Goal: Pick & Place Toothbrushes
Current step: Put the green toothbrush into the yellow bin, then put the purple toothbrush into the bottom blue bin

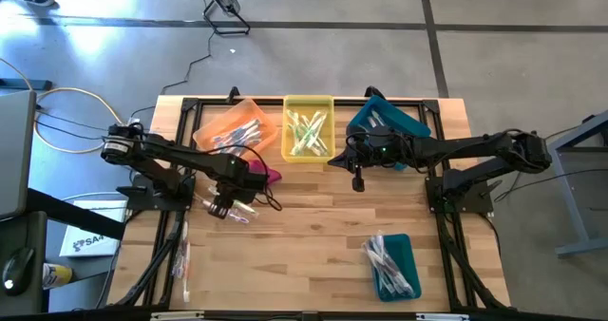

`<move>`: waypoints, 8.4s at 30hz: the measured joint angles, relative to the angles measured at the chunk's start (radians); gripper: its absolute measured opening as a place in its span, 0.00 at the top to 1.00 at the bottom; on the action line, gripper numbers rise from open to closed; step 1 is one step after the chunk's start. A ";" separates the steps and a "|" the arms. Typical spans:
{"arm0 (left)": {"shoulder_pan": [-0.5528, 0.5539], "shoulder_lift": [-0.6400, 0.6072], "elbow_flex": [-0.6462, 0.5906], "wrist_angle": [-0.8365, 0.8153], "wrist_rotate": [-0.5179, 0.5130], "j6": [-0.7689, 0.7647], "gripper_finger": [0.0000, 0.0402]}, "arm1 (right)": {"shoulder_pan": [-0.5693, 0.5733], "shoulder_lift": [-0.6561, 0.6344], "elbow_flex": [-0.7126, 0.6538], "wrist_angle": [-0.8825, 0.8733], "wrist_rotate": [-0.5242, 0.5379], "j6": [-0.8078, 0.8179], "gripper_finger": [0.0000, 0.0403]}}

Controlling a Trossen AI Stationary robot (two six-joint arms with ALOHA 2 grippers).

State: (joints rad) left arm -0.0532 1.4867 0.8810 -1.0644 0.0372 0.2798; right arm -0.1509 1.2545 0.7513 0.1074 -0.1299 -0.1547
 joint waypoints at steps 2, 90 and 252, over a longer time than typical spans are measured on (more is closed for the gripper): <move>0.000 0.008 0.000 0.001 0.005 0.000 0.59 | 0.000 0.000 0.000 0.000 0.000 0.000 0.99; 0.497 0.020 0.679 -0.182 -0.138 0.082 0.98 | 0.000 0.000 0.000 0.001 -0.003 0.000 0.99; -0.019 -0.450 -0.079 0.305 0.080 -0.031 0.75 | 0.000 0.112 0.000 0.008 0.131 0.230 0.99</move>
State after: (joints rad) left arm -0.0723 1.0368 0.8017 -0.7599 0.1175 0.2485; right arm -0.1507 1.3669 0.7509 0.1150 0.0015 0.0753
